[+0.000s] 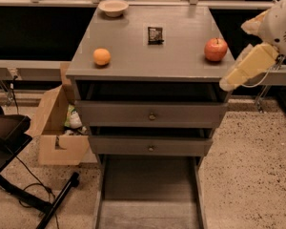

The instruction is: Place orange into bottom drawer

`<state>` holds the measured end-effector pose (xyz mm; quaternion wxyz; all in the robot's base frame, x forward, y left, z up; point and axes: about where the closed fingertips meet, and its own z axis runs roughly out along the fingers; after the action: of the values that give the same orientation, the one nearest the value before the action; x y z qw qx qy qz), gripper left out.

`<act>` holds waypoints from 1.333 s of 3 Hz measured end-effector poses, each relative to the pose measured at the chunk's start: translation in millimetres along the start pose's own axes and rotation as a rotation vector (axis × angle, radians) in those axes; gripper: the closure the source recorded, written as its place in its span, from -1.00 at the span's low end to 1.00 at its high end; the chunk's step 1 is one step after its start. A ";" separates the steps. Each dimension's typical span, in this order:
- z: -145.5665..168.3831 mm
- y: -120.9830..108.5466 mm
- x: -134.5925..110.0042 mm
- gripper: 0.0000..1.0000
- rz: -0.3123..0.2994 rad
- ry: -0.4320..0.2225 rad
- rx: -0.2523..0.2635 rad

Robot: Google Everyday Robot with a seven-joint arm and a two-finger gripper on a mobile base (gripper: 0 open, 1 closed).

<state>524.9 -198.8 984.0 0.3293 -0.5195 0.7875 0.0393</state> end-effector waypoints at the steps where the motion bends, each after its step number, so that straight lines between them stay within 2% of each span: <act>1: 20.7 -40.5 -24.3 -1.00 0.113 -0.119 0.042; 2: 60.1 -60.5 -61.7 -1.00 0.131 -0.238 0.029; 3: 60.1 -60.5 -61.8 -1.00 0.131 -0.238 0.029; 4: 109.1 -73.1 -99.4 -1.00 0.085 -0.308 -0.014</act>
Offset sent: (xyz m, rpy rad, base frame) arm 0.1448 0.0940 0.0048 0.3725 -0.1481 0.0363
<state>662.9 -109.3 975.0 0.4406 -0.4759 0.7486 0.1379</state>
